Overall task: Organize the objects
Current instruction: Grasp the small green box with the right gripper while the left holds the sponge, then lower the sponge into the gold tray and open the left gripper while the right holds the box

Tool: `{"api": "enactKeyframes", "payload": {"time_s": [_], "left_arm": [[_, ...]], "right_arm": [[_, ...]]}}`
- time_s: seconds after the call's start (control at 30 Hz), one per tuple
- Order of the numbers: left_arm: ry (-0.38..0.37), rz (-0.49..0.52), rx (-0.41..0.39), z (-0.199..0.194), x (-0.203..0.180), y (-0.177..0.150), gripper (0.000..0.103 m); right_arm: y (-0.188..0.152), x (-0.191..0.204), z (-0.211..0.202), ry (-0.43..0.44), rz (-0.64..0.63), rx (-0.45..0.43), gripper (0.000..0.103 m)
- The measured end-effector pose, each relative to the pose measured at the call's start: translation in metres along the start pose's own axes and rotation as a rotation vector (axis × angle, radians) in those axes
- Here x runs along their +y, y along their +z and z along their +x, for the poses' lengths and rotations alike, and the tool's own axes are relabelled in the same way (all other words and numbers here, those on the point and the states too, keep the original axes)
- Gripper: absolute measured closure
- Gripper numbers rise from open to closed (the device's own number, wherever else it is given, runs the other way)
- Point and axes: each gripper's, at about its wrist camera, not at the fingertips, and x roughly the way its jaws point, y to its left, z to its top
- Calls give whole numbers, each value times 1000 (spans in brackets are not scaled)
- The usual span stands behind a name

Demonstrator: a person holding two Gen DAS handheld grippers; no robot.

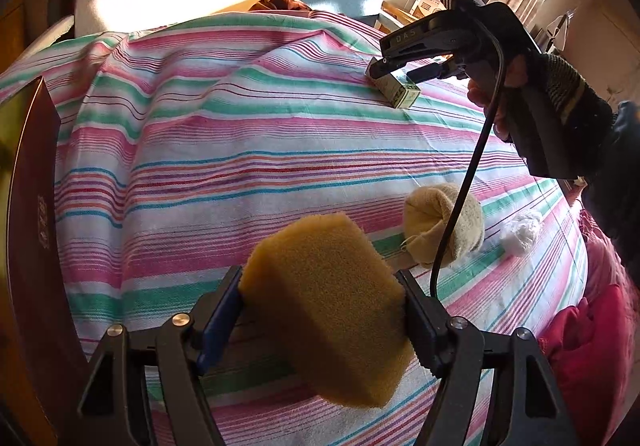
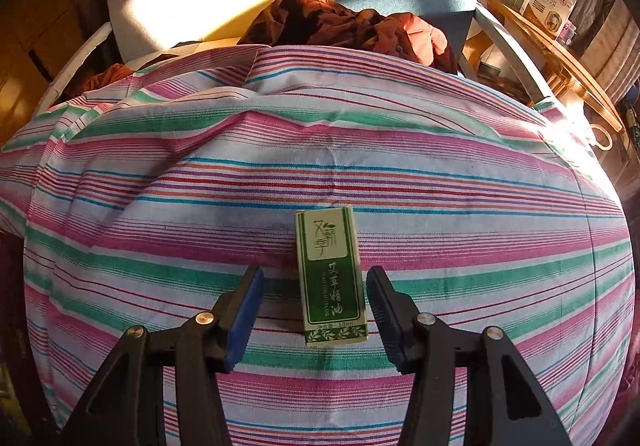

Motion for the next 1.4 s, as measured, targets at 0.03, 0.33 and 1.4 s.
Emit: {"api": "enactKeyframes", "payload": {"time_s": [0.03, 0.33, 1.4], "left_arm": [[0, 0, 0, 0, 0, 0, 28], [8, 7, -3, 0, -1, -1, 27], [204, 27, -195, -125, 17, -32, 37]], "right_arm": [[-1, -1, 1, -6, 7, -4, 49], [-8, -11, 3, -47, 66, -15, 73], [-155, 109, -73, 283, -51, -150, 73]]}}
